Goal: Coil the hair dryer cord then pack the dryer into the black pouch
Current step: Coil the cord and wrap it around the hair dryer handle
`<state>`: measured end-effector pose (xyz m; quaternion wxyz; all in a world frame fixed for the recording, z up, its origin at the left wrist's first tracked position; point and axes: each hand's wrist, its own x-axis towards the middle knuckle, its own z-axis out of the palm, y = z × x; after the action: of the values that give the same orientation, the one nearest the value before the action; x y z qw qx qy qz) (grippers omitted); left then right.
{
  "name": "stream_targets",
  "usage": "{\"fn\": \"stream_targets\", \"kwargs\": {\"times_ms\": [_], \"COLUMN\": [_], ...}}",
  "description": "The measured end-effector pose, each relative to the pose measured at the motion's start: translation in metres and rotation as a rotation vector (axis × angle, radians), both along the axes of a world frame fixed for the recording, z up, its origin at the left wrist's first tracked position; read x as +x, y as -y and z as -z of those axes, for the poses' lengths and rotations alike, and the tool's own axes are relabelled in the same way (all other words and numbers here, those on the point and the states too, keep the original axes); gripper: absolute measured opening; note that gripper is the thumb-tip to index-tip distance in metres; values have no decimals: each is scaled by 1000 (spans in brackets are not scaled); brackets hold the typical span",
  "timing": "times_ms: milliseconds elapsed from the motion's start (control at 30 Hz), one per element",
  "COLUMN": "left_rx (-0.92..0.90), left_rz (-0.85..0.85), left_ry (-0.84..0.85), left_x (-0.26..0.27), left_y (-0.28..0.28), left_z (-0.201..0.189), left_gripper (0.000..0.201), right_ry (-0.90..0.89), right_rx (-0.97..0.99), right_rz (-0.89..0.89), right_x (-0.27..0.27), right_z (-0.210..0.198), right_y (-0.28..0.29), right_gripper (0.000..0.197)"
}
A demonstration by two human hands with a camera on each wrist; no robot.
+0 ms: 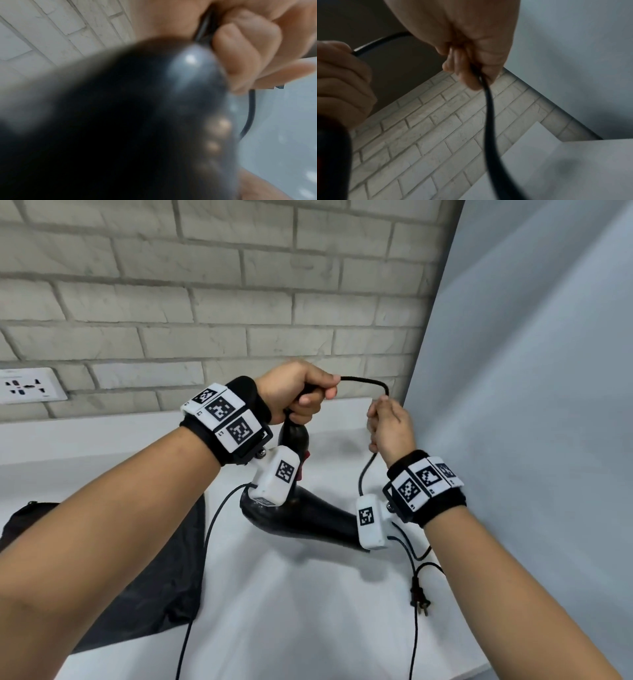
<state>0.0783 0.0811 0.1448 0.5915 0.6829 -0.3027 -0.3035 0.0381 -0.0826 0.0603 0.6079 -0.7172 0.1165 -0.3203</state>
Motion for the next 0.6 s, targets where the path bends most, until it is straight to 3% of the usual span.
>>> {"fn": "stream_targets", "kwargs": {"times_ms": [133,367,600], "left_rx": [-35,-167,-306], "left_rz": [110,67,-78], "left_ry": [21,-24,-76], "left_x": [1,9,1], "left_y": [-1,3,18], "left_z": [4,11,25], "left_gripper": [49,37,30], "right_ry": [-103,-490,-653], "right_rx": [-403,-938,-1177], "right_rz": [-11,-190,-295], "right_x": [-5,-25,-34], "right_z": [-6,-16,-21], "right_y": [6,-10,-38], "right_gripper": [36,38,31]}}
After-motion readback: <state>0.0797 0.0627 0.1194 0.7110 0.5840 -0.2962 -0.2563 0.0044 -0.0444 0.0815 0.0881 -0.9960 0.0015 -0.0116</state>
